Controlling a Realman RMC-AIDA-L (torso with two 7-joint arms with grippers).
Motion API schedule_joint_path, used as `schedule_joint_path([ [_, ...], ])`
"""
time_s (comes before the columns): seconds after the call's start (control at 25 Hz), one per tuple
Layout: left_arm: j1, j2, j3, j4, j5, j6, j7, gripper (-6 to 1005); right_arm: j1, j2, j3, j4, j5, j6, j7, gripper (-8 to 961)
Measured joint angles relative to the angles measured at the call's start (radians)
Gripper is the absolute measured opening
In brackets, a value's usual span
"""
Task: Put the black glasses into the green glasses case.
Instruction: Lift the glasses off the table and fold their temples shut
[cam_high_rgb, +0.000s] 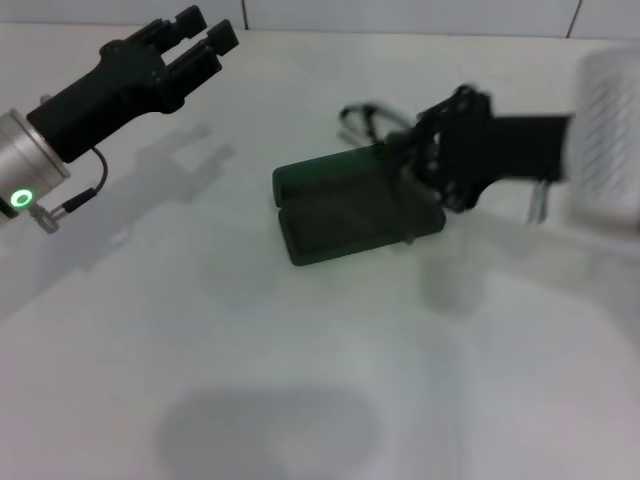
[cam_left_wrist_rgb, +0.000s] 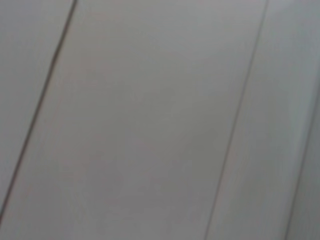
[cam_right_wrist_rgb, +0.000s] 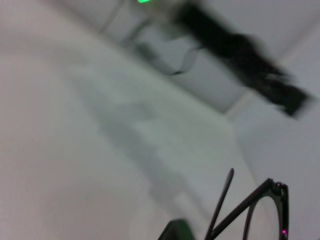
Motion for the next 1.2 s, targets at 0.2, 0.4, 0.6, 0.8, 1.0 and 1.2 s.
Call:
schedule_joint_path([
  [0.2,0.003,0.019,0.042,0.002,0.017,0.083,-0.045,560,0.113,-0.006,0.357,0.281,0.254,-0.288,-0.022,109],
  [0.4,-0.034,0.033,0.228,0.004,0.024,0.159,-0.068,560,0.208,-0.011,0.550,0.484,0.282,-0.419,-0.026,108],
  [0.6,-0.097,0.017,0.337,0.005,0.032,0.178,-0.071,560,0.240,-0.007,0.555,0.534,0.286,-0.430,-0.021,108],
  [0.8,-0.145,-0.001,0.380,0.004,0.045,0.177,-0.071,560,0.252,-0.005,0.535,0.548,0.286,-0.454,-0.017,108],
  [1.0,-0.160,-0.007,0.393,0.005,0.045,0.184,-0.071,560,0.253,-0.003,0.516,0.549,0.285,-0.461,-0.015,108],
  [1.2,-0.162,-0.007,0.399,0.006,0.050,0.185,-0.071,560,0.255,-0.003,0.500,0.550,0.288,-0.476,-0.015,108],
])
